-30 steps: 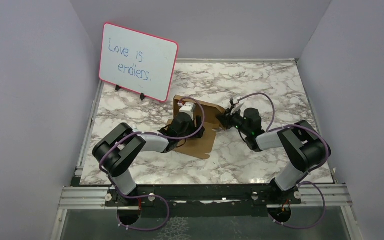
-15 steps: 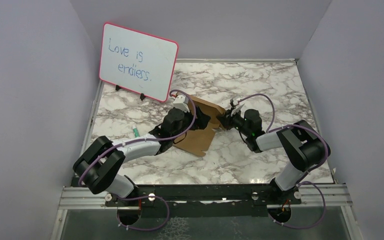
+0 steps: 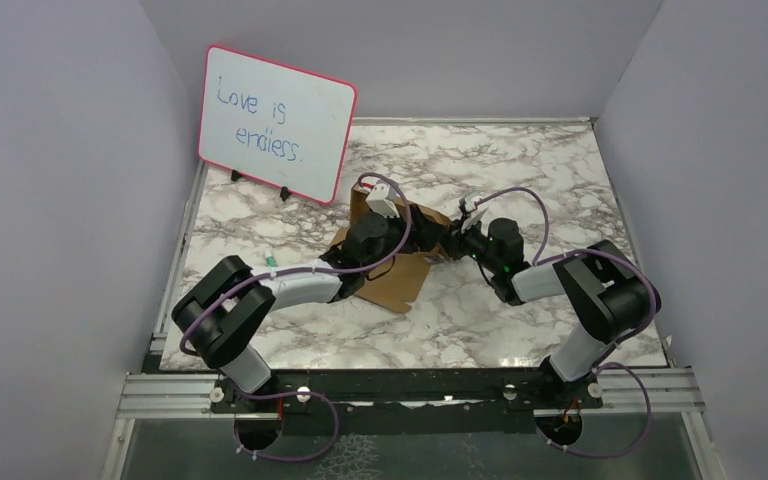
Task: Fold the paper box
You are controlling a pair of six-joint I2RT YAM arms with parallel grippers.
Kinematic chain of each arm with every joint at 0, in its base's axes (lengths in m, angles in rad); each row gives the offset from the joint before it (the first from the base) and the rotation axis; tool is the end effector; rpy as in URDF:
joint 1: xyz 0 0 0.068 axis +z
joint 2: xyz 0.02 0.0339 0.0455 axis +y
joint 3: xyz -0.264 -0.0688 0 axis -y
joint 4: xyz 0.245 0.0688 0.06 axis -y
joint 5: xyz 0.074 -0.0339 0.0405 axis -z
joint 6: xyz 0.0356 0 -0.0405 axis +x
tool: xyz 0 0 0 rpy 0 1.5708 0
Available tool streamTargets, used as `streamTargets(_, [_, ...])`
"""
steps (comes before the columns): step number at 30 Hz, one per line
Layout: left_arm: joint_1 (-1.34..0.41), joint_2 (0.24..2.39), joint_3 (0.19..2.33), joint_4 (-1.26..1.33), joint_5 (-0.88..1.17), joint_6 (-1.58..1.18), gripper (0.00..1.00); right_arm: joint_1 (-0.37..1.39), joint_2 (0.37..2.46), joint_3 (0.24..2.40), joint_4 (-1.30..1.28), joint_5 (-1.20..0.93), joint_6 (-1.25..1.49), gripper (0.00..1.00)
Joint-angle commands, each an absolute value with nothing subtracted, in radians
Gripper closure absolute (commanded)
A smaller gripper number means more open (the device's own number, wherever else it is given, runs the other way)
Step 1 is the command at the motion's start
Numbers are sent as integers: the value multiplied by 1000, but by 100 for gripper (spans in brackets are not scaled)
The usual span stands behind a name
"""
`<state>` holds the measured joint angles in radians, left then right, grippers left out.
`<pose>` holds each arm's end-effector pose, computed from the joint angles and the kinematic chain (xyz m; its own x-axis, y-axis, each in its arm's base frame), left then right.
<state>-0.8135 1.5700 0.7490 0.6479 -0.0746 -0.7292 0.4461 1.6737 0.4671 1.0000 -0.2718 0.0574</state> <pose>0.2345 -0.2442 0.2202 -0.5375 -0.3986 -0.7431 0.4240 0.6340 -0.6467 0.2633 0.1365 0.1463 -0.2222 -0.0450 -0.9740 -0.6410 0.7595 0.1111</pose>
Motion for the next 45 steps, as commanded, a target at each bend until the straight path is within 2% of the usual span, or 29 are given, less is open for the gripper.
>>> streamTargets(1, [-815, 1648, 807, 684, -137, -722, 18, 457, 1665, 460, 995, -279, 27, 83])
streamTargets(5, [-816, 1693, 836, 684, -171, -670, 25, 461, 1657, 461, 982, -281, 17, 83])
streamTargets(13, [-817, 1721, 834, 684, -284, -515, 45, 466, 1642, 468, 953, -306, 27, 83])
streamTargets(18, [-819, 1726, 818, 684, -337, -435, 48, 471, 1636, 458, 951, -302, 49, 83])
streamTargets(25, [-823, 1730, 807, 686, -348, -378, 47, 502, 1604, 464, 915, -232, 51, 84])
streamTargets(34, [-837, 1657, 731, 696, -262, -339, 36, 561, 1598, 484, 879, -75, 52, 85])
streamTargets(45, [-863, 1570, 559, 709, -242, -236, 22, 592, 1614, 502, 868, -49, 35, 85])
